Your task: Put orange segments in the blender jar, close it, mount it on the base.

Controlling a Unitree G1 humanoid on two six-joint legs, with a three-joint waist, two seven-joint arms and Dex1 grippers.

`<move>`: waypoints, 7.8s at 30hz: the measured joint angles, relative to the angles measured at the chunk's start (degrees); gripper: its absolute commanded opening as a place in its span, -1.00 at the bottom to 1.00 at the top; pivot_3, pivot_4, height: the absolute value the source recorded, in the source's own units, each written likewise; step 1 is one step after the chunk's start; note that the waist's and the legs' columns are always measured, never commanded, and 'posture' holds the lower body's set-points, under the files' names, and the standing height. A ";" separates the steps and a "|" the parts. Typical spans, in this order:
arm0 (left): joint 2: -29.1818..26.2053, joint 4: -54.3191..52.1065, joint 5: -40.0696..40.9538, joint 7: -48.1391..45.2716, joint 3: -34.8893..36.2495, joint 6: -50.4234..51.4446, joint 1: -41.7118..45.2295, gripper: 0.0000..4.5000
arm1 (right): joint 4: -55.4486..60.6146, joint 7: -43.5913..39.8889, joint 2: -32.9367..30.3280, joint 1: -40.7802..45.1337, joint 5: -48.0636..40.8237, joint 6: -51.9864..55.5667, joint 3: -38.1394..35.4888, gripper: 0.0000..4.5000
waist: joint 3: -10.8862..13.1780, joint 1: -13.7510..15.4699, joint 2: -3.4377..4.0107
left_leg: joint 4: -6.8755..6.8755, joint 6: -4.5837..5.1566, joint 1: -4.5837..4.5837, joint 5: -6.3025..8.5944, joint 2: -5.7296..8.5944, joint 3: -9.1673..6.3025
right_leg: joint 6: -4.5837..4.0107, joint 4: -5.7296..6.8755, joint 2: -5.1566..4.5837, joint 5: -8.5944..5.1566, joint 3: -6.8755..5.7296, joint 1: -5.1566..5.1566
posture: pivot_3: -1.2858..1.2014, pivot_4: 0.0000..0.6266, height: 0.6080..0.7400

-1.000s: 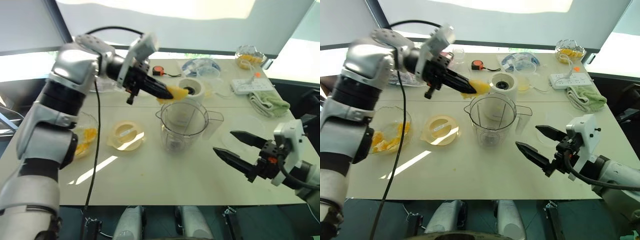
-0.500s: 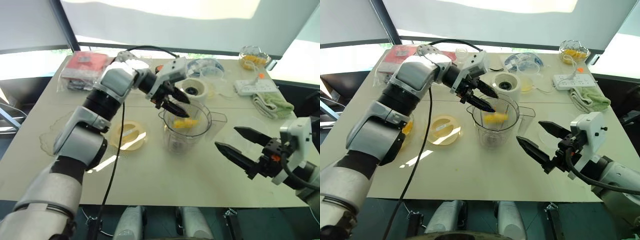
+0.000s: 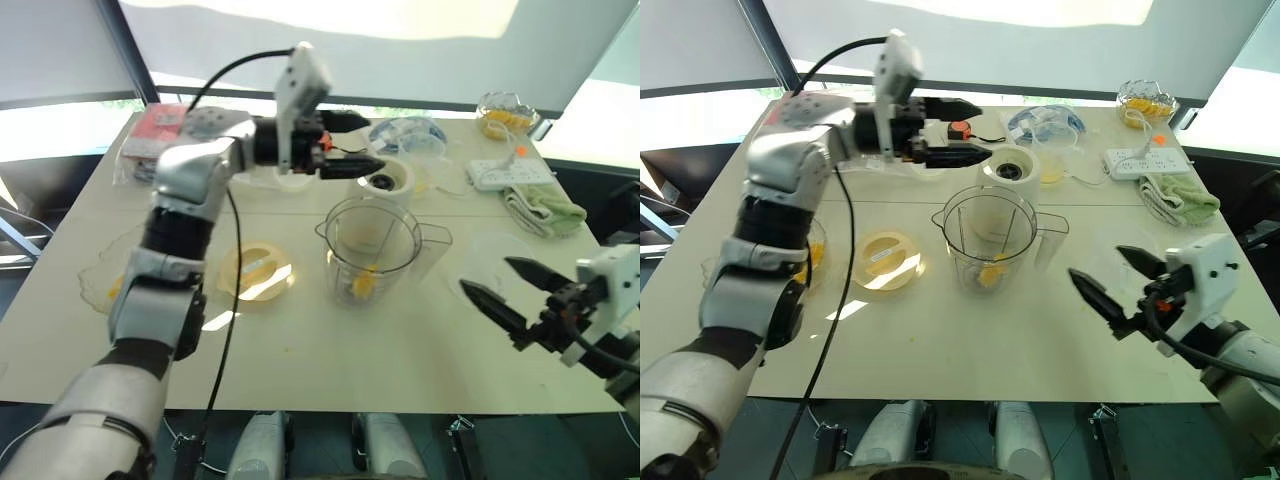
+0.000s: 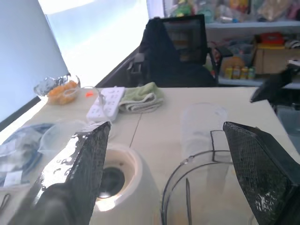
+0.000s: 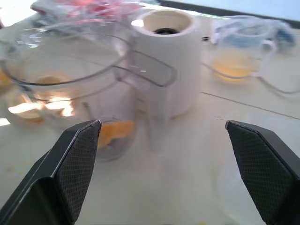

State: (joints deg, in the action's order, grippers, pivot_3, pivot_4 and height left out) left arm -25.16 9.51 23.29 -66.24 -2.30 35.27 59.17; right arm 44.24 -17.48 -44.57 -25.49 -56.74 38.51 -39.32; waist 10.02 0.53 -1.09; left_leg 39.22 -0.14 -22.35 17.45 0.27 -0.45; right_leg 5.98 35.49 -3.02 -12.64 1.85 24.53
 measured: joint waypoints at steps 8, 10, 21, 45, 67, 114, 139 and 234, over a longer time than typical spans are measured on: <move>-12.18 -22.54 11.02 3.20 7.89 14.36 -15.65 0.78 | -9.41 -2.89 9.45 -7.35 19.79 -11.40 -1.60 1.00 | -0.06 0.14 0.10 | 0.01 -0.03 0.08 -0.01 -0.03 0.03 | -0.22 0.01 0.03 -0.12 0.03 -0.06 | 0.03 -0.52 1.00; -14.18 -26.66 12.46 3.68 8.18 15.24 -19.78 0.78 | -10.12 -2.17 11.16 -7.86 23.30 -11.57 0.17 1.00 | -0.08 0.02 0.12 | 0.02 -0.05 0.15 -0.02 -0.03 0.10 | -0.28 0.01 0.04 -0.13 0.12 -0.09 | 0.03 -0.52 1.00; -18.91 -33.50 11.20 8.32 5.77 13.81 -29.44 0.78 | -27.09 6.17 16.80 7.29 41.87 -18.85 13.35 1.00 | -0.09 -1.28 0.17 | -0.11 -0.22 0.69 -0.14 -0.08 0.45 | -0.46 0.06 0.29 -0.04 0.59 -0.34 | 0.03 -0.52 1.00; -20.26 -39.56 14.85 15.44 5.09 15.76 -32.50 0.78 | -58.38 9.50 19.67 28.87 51.01 -31.64 18.66 1.00 | -0.08 -1.71 0.21 | -0.13 -0.22 0.84 -0.13 -0.08 0.65 | -0.44 0.16 0.33 -0.03 0.80 -0.34 | 0.03 -0.52 1.00; -25.94 -41.76 19.97 15.48 6.32 17.96 -36.44 0.81 | -76.56 8.59 18.71 39.05 51.82 -45.50 21.09 -0.97 | -0.07 -3.08 0.21 | -0.18 -0.22 0.87 -0.13 -0.10 0.70 | -0.42 0.17 0.35 -0.03 0.88 -0.34 | 0.03 -0.52 1.00; -24.19 -32.29 16.21 9.66 5.26 9.45 -32.71 0.81 | -39.74 -23.11 -3.37 74.01 68.89 -32.18 50.19 -0.97 | 0.62 -2.86 0.30 | -0.18 -0.12 0.47 -0.07 -0.11 0.75 | -0.24 0.32 0.26 -0.07 0.84 0.14 | 0.03 -0.52 1.00; -23.10 -32.33 16.73 11.58 5.12 9.74 -33.09 0.81 | -41.29 -22.35 -1.92 75.81 69.43 -30.07 45.45 -0.97 | 0.63 -2.83 0.31 | -0.18 -0.12 0.47 -0.07 -0.08 0.70 | -0.23 0.43 0.23 -0.07 0.79 0.16 | 0.03 -0.52 1.00; -18.69 -28.57 21.81 15.47 8.48 12.70 -24.78 0.81 | -28.87 11.18 22.87 64.27 49.50 12.81 1.92 -0.97 | 0.62 -1.53 0.33 | -0.15 -0.15 0.46 -0.08 -0.05 0.51 | -0.12 0.58 0.21 0.03 0.66 0.15 | 0.03 -0.52 1.00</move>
State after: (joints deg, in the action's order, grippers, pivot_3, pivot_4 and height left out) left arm -43.85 -19.06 45.11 -50.77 6.18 47.97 34.39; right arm 15.37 -6.30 -21.70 38.78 -7.24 51.32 -37.40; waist 10.64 -1.01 -0.75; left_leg 39.07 -0.29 -21.89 17.36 0.22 0.06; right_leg 5.86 36.07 -2.81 -12.62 2.51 24.68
